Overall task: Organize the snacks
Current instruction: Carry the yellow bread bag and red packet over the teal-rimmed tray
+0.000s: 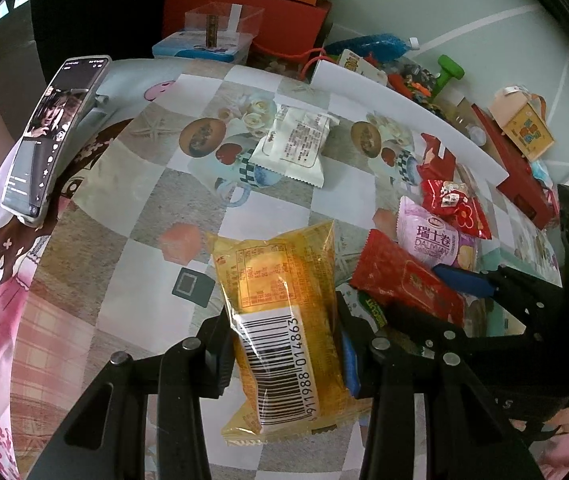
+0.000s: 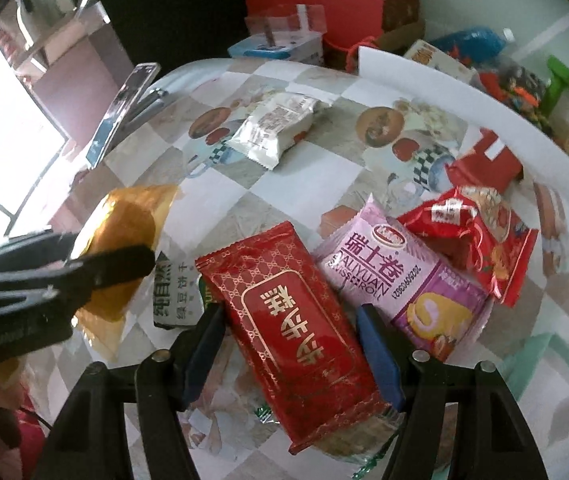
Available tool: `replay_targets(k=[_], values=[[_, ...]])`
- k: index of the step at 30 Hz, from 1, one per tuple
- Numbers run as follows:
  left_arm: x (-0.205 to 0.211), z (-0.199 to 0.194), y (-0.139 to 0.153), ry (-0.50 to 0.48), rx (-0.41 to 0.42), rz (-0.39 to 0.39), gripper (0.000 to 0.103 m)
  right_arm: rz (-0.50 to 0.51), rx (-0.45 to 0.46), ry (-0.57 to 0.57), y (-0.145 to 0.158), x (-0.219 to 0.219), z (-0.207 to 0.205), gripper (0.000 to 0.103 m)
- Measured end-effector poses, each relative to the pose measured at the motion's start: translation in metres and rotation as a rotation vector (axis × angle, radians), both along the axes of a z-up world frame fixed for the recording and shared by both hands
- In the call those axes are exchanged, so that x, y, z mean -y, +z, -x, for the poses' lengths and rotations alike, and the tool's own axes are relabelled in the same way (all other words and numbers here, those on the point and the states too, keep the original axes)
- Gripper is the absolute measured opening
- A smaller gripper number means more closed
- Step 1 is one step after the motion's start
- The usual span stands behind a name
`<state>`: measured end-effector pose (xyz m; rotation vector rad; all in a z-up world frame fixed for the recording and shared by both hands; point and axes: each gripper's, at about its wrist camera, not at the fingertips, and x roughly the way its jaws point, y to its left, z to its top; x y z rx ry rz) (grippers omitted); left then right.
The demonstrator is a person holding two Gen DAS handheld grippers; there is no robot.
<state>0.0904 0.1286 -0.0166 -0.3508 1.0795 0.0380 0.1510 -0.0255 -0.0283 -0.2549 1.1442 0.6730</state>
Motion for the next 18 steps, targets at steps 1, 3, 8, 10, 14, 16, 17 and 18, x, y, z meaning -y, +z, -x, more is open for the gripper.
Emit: replay_targets(k=[1, 3, 8, 10, 14, 16, 17, 18], values=[[0.001, 0.000, 0.000, -0.002, 0.000, 0.001, 0.044, -0.003, -0.005, -0.006, 0.000, 0.000, 0.000, 0.071], [0.001, 0.000, -0.001, -0.007, -0.002, 0.002, 0.044, -0.002, -0.008, -0.016, 0.000, -0.001, 0.001, 0.070], [0.003, 0.000, 0.000, -0.017, -0.002, 0.006, 0.044, 0.016, 0.020, -0.044, 0.003, 0.000, 0.010, 0.062], [0.003, 0.000, 0.000, -0.017, -0.002, 0.009, 0.044, 0.014, 0.029, -0.058, 0.003, 0.002, 0.016, 0.059], [0.001, 0.000, -0.001, -0.016, -0.001, 0.015, 0.044, 0.001, 0.040, -0.088, 0.004, 0.006, 0.022, 0.058], [0.001, 0.000, 0.000, -0.014, 0.001, 0.018, 0.044, -0.003, 0.046, -0.109, 0.006, 0.009, 0.026, 0.057], [0.000, 0.001, 0.000, -0.013, 0.002, 0.019, 0.044, -0.007, 0.052, -0.121, 0.007, 0.010, 0.029, 0.057], [0.000, 0.001, 0.001, -0.013, 0.003, 0.021, 0.044, -0.014, 0.056, -0.128, 0.008, 0.011, 0.031, 0.057]])
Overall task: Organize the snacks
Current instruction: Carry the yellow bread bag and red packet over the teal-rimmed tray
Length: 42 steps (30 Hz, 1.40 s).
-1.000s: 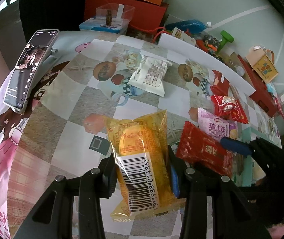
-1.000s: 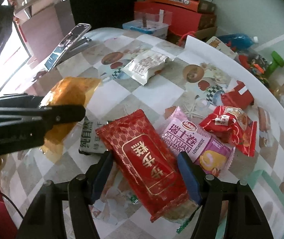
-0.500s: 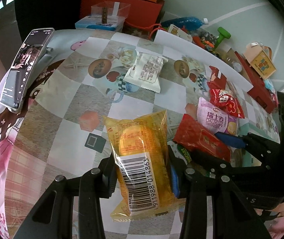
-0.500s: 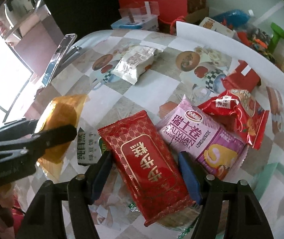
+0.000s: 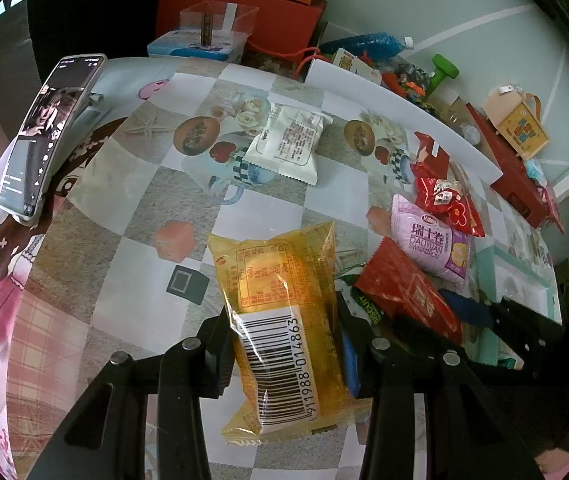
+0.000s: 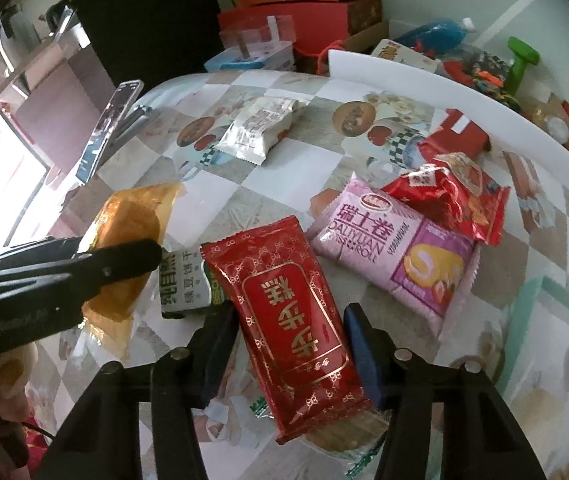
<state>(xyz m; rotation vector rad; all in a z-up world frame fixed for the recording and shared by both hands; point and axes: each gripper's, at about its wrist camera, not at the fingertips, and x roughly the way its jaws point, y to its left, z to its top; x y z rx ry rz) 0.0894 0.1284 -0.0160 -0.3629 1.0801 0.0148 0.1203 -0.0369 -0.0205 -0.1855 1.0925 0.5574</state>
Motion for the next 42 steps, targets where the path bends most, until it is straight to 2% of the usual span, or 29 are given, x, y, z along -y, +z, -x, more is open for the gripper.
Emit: replay_targets(k=[7, 13, 18, 30, 42], values=[[-0.001, 0.003, 0.004, 0.002, 0.012, 0.002, 0.044, -0.105, 0.038, -0.113, 0.011, 0.013, 0.020, 0.057], [0.002, 0.004, 0.007, 0.003, 0.021, -0.012, 0.044, -0.134, 0.104, -0.205, 0.025, 0.022, 0.035, 0.057], [0.007, 0.004, 0.010, 0.000, 0.028, -0.030, 0.044, -0.094, 0.142, -0.261, 0.030, 0.035, 0.041, 0.057], [0.038, 0.006, 0.022, -0.025, 0.063, -0.031, 0.044, -0.105, 0.168, -0.356, 0.039, 0.081, 0.042, 0.057], [0.107, -0.006, 0.040, -0.157, 0.089, -0.039, 0.044, -0.082, 0.269, -0.534, 0.068, 0.162, 0.045, 0.057]])
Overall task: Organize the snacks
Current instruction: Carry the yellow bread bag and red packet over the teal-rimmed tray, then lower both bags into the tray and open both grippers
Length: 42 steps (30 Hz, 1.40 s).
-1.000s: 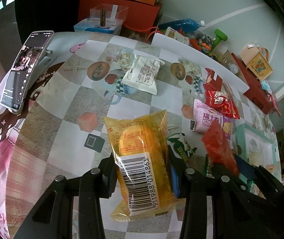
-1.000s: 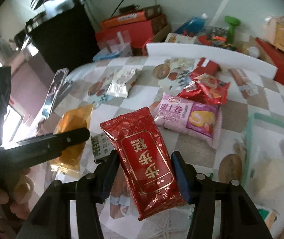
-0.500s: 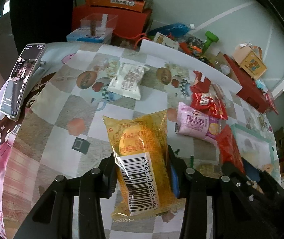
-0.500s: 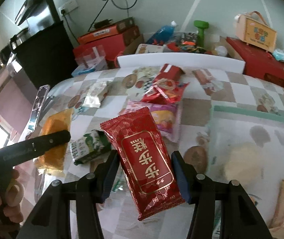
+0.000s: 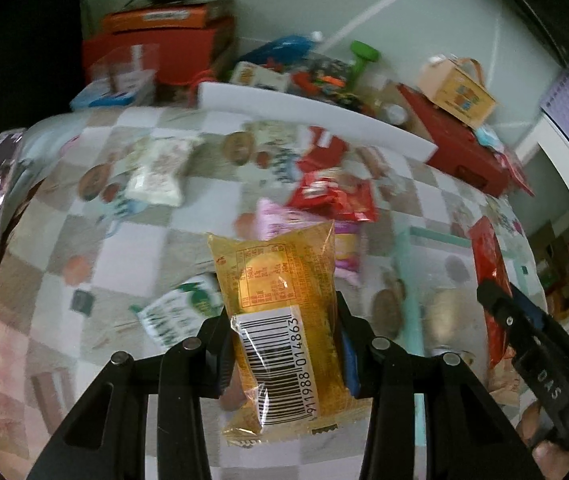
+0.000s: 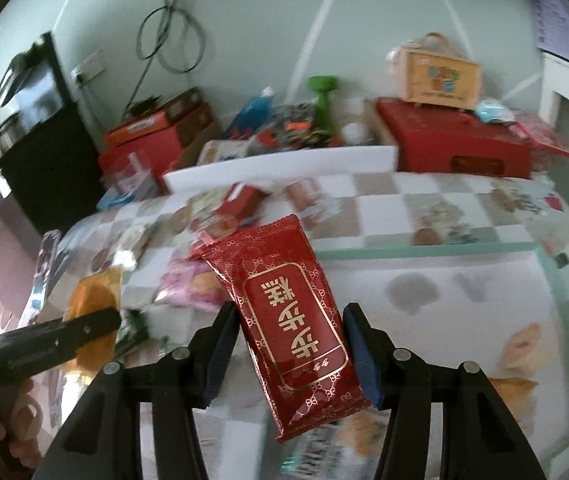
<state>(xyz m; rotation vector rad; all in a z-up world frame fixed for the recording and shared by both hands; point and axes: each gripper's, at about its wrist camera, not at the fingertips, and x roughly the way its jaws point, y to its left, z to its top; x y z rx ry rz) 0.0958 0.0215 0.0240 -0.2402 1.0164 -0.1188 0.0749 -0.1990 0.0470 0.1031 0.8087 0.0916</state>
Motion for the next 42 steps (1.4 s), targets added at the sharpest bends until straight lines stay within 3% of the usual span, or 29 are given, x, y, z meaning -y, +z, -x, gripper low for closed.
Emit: replay_targets(k=[13, 23, 35, 37, 42], values=[[0.117, -0.032, 0.029, -0.233, 0.042, -0.014, 0.044, -0.010, -0.022, -0.288, -0.007, 0.107, 0.003, 0.057], [0.198, -0.057, 0.009, -0.354, -0.027, -0.003, 0.044, -0.058, -0.045, -0.354, -0.019, 0.142, 0.007, 0.057], [0.231, -0.073, -0.003, -0.367, -0.053, -0.016, 0.045, -0.084, -0.066, -0.374, -0.025, 0.155, 0.006, 0.058], [0.231, -0.072, -0.001, -0.364, -0.046, -0.016, 0.057, -0.074, -0.071, -0.374, -0.026, 0.155, 0.005, 0.059], [0.225, -0.070, 0.007, -0.349, -0.030, -0.017, 0.059, -0.056, -0.063, -0.366, -0.023, 0.152, 0.005, 0.059]])
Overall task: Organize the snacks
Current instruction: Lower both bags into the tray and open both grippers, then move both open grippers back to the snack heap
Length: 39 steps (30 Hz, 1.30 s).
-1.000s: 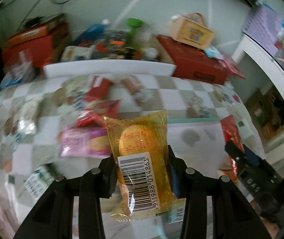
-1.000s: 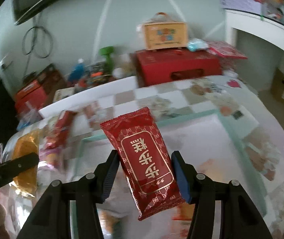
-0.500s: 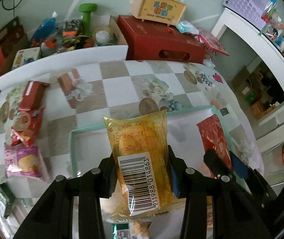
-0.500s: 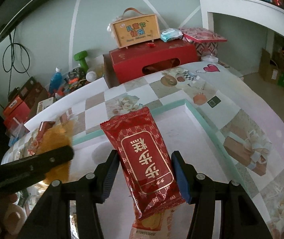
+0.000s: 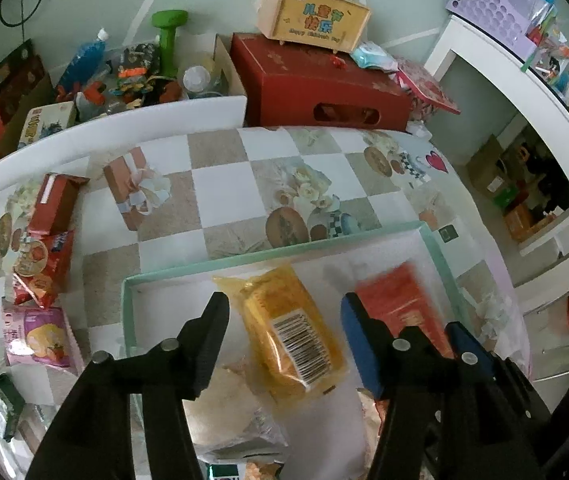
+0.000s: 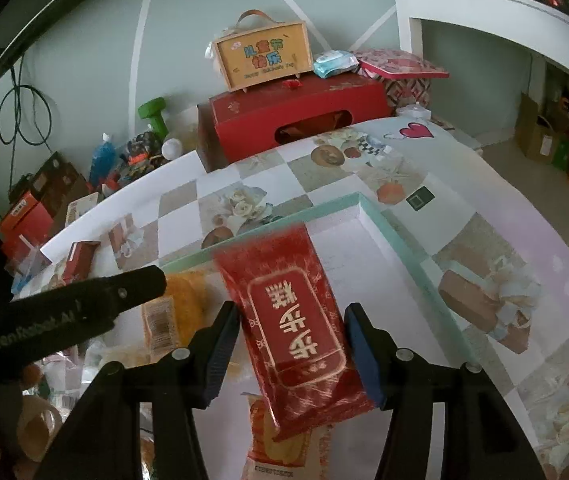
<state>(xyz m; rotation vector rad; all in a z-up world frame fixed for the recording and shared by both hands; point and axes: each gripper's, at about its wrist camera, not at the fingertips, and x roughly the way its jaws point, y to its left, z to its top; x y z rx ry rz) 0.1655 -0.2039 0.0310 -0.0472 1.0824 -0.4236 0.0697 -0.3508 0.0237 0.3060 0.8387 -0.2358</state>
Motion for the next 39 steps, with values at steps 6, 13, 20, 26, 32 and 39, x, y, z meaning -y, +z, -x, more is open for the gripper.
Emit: replay_targets(k=[6, 13, 20, 26, 32, 39], values=[[-0.010, 0.002, 0.006, 0.028, 0.008, -0.017, 0.064, 0.017, -0.003, -0.001, 0.003, -0.002, 0.000, 0.061], [-0.027, 0.001, 0.002, 0.097, 0.024, -0.075, 0.083, 0.036, -0.029, -0.016, 0.000, 0.000, -0.002, 0.069], [-0.039, -0.001, -0.010, 0.153, 0.021, -0.116, 0.096, 0.061, -0.071, -0.028, -0.007, 0.000, -0.006, 0.087], [-0.046, 0.000, -0.015, 0.183, 0.028, -0.139, 0.096, 0.068, -0.096, -0.038, -0.012, 0.002, -0.007, 0.096], [-0.052, -0.001, -0.017, 0.207, 0.030, -0.148, 0.099, 0.075, -0.106, -0.042, -0.015, 0.003, -0.009, 0.103], [-0.057, -0.001, -0.021, 0.224, 0.031, -0.153, 0.103, 0.082, -0.114, -0.045, -0.017, 0.003, -0.011, 0.103]])
